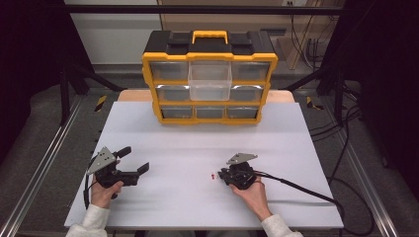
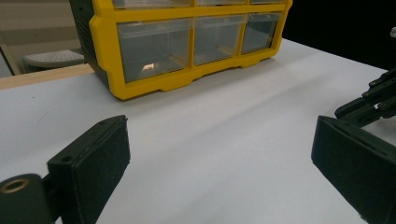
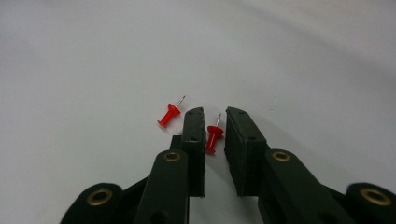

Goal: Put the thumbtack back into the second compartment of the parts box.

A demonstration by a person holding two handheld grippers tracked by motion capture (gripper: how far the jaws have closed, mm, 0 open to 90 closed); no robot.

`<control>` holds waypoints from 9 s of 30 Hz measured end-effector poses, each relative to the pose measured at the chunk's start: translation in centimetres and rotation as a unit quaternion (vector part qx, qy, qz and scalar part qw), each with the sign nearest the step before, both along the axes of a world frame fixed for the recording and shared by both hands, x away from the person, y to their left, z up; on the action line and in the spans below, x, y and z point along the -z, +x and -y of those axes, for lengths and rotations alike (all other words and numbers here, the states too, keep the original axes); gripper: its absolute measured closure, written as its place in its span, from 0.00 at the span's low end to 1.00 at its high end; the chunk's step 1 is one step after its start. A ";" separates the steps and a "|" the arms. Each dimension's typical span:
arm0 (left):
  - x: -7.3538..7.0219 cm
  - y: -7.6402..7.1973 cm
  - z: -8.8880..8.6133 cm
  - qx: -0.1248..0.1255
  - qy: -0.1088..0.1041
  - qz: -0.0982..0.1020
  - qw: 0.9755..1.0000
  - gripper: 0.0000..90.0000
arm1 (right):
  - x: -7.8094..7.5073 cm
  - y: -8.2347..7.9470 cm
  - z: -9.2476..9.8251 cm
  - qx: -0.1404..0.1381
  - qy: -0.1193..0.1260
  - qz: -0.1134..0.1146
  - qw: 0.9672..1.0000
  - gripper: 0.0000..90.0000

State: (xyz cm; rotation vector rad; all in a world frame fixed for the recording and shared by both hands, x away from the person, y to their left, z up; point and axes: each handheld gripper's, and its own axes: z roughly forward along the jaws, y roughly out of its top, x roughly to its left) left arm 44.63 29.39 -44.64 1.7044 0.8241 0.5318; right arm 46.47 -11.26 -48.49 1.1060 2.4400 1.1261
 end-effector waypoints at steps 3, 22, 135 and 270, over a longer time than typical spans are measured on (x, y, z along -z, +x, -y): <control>0.0 0.0 0.0 0.000 -0.001 0.000 1.000 0.05 | 0.0 0.0 0.0 0.001 -0.003 0.001 1.000 0.93; 0.0 -0.1 0.0 0.000 0.000 0.002 1.000 0.05 | -1.7 -0.3 0.8 -0.006 0.018 0.018 1.000 0.95; 0.2 0.1 0.0 -0.004 0.000 0.003 1.000 0.05 | -26.0 11.7 -2.0 0.081 0.048 0.181 0.979 0.73; 0.1 -0.1 0.1 -0.006 0.005 0.009 1.000 0.05 | -0.3 0.2 -1.4 0.004 -0.004 -0.014 1.000 0.95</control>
